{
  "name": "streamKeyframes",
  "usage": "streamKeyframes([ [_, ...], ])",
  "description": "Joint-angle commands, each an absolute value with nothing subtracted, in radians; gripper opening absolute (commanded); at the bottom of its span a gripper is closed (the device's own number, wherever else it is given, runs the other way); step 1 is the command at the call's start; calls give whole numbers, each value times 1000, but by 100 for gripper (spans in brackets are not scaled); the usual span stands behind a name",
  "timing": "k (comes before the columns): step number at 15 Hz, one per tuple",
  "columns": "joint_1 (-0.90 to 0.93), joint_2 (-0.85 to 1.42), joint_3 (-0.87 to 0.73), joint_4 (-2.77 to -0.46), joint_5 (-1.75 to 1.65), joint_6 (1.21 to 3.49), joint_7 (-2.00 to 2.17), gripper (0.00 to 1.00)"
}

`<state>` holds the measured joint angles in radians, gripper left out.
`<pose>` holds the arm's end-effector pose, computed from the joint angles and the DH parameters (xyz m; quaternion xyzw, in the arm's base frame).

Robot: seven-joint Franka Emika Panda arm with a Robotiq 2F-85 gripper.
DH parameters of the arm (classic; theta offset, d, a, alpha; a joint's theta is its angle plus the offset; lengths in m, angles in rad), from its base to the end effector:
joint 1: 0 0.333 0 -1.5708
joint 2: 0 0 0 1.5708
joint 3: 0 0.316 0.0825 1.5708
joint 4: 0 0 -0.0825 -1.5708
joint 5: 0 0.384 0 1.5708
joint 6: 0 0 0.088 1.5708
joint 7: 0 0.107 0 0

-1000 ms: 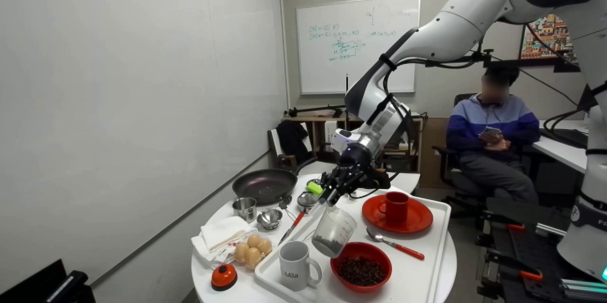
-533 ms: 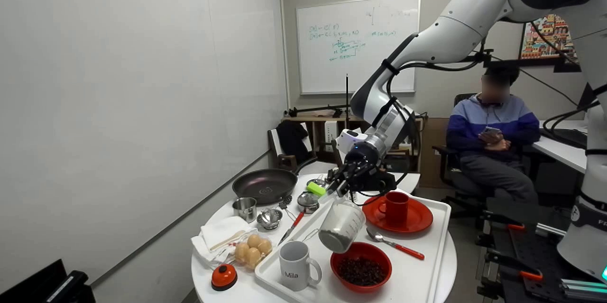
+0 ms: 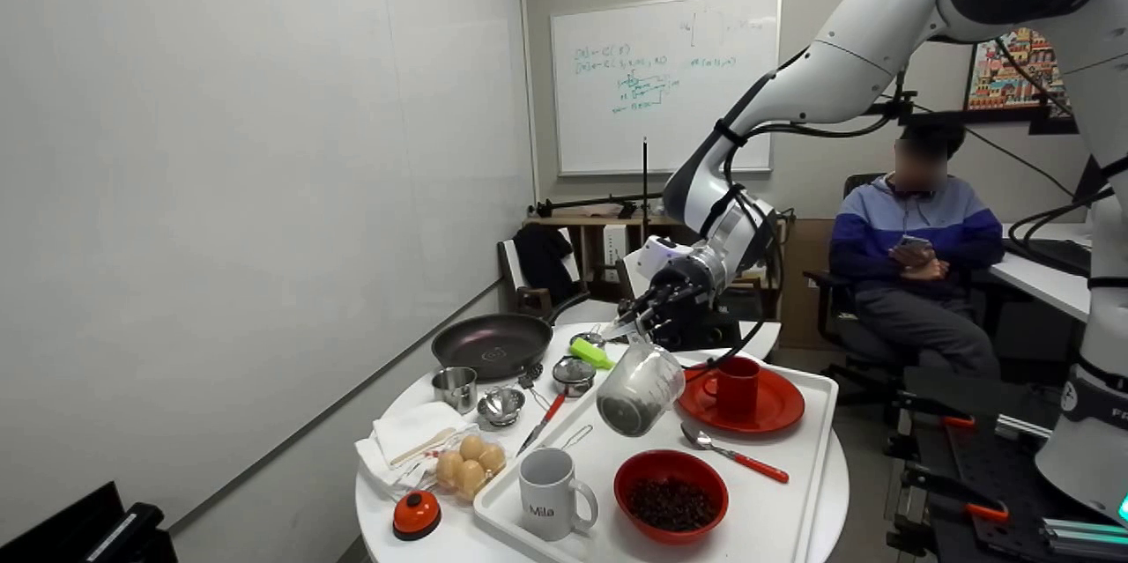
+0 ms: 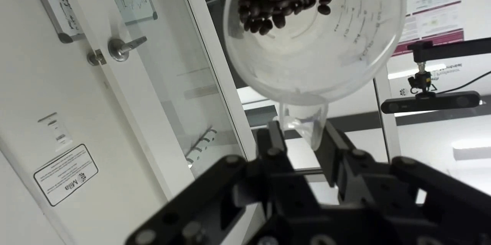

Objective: Pour the contents in the clear jug into the red bowl

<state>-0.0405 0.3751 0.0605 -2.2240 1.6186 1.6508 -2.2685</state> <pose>0.5136 0.1099 0.2331 -0.5954 -0.3954 -0.4247 0.5556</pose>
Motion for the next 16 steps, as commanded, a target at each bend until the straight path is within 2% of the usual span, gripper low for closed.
streamKeyframes([
  [1, -30, 388, 31, -2230, 1657, 1565, -2298, 8],
  [16, -38, 431, -9, -2228, 1720, 1403, -2302, 8],
])
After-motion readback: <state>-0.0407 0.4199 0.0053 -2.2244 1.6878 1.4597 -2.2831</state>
